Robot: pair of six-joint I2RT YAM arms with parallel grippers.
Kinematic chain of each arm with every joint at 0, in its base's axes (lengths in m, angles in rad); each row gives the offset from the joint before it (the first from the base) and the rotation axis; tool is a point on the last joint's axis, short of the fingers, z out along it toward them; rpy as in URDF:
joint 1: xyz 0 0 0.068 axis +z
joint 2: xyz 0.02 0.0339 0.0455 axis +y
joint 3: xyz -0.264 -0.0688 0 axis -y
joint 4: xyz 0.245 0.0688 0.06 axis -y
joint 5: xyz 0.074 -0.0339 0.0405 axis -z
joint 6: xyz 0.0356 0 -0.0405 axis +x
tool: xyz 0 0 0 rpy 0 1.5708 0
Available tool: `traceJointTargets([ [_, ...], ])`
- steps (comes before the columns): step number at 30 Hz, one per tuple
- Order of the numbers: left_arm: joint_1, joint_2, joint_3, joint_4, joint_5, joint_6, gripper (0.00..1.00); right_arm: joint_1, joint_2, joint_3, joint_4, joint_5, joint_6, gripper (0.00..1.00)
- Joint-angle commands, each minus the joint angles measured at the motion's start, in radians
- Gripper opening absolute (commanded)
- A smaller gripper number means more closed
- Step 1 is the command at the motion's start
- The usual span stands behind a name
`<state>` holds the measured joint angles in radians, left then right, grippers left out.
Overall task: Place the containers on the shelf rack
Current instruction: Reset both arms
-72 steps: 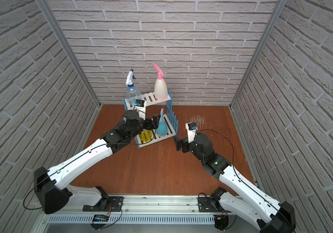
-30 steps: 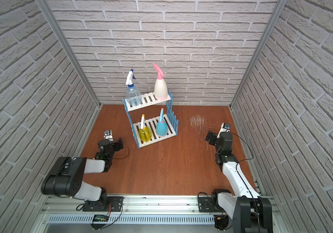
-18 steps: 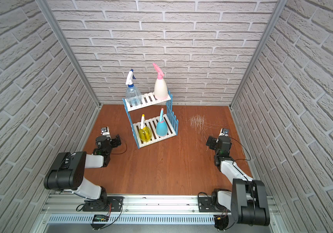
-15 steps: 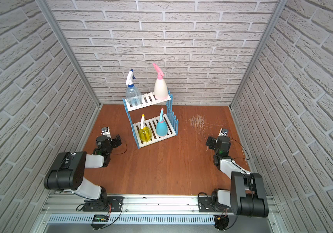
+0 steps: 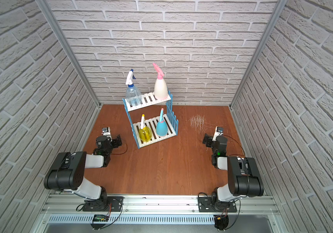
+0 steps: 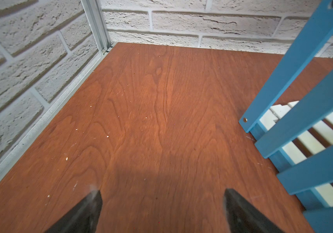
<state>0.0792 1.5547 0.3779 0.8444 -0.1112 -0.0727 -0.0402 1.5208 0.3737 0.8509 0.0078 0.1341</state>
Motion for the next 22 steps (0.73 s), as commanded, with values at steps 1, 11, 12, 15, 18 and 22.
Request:
traceJointTargets([
  [1,0.0,-0.007,0.017,0.023,0.013,-0.001,0.98,0.03,0.016,0.054,-0.045,-0.031,-0.071,0.99],
  [11,0.001,-0.007,0.017,0.022,0.015,-0.001,0.98,0.049,0.029,0.057,-0.045,-0.006,-0.08,0.99],
  [12,0.0,-0.007,0.016,0.022,0.015,-0.001,0.98,0.049,0.022,0.061,-0.062,-0.006,-0.082,0.99],
  [15,0.004,-0.007,0.019,0.018,0.019,-0.003,0.98,0.049,0.024,0.059,-0.052,-0.006,-0.08,0.99],
  [18,0.01,-0.007,0.021,0.015,0.031,-0.005,0.98,0.049,0.026,0.06,-0.047,-0.005,-0.08,0.99],
  [22,0.009,-0.007,0.018,0.019,0.029,-0.003,0.98,0.05,0.02,0.057,-0.049,-0.005,-0.08,0.99],
])
